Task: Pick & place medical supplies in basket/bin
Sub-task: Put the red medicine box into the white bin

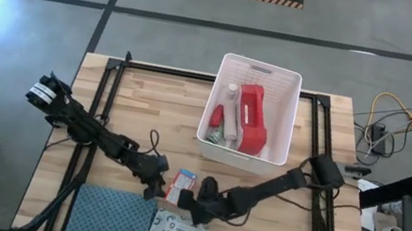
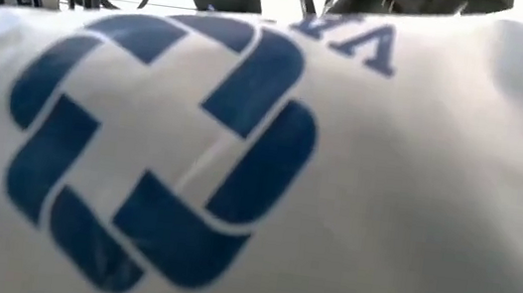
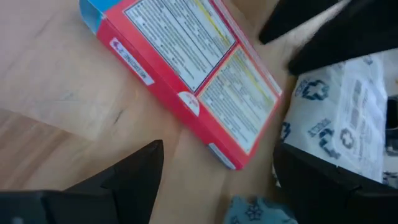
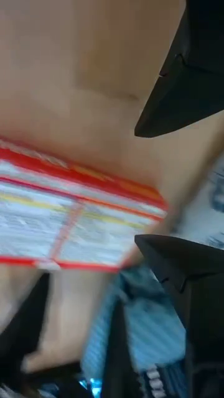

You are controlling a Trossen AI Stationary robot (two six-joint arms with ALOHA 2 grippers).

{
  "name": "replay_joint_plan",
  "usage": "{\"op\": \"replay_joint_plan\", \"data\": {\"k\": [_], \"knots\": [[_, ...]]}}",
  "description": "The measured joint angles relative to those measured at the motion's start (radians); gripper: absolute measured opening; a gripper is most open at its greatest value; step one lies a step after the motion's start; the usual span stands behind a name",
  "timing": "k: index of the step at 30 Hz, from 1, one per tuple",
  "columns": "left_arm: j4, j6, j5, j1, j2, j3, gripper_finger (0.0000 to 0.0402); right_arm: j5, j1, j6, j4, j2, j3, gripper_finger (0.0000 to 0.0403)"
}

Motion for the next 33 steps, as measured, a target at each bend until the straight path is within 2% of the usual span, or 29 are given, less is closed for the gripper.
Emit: {"op": "replay_joint_plan", "data": {"k": [6,13,19,28,33], "knots": [[0.007,0.016,-0.006,0.015,0.002,0.0,0.0281,-0.009,-0.037,0.0,0.022,0.017,-0.024,0.0255],[0.01,0.025,-0.006,0.023,0.002,0.0,0.0281,-0.019,-0.088,-0.099,0.072,0.021,-0.025,0.0253],[0.01,0.045,-0.006,0.023,0.002,0.0,0.0281,-0.008,-0.123,-0.122,0.081,0.025,-0.027,0.0251],[-0.003,0.042,0.011,0.022,0.002,0.0,0.0281,0.006,-0.147,-0.302,0.234,0.029,-0.024,0.0251],[-0.009,0.04,0.01,0.022,0.002,0.0,0.0281,-0.045,-0.147,-0.395,0.271,0.014,0.005,0.0251]]}}
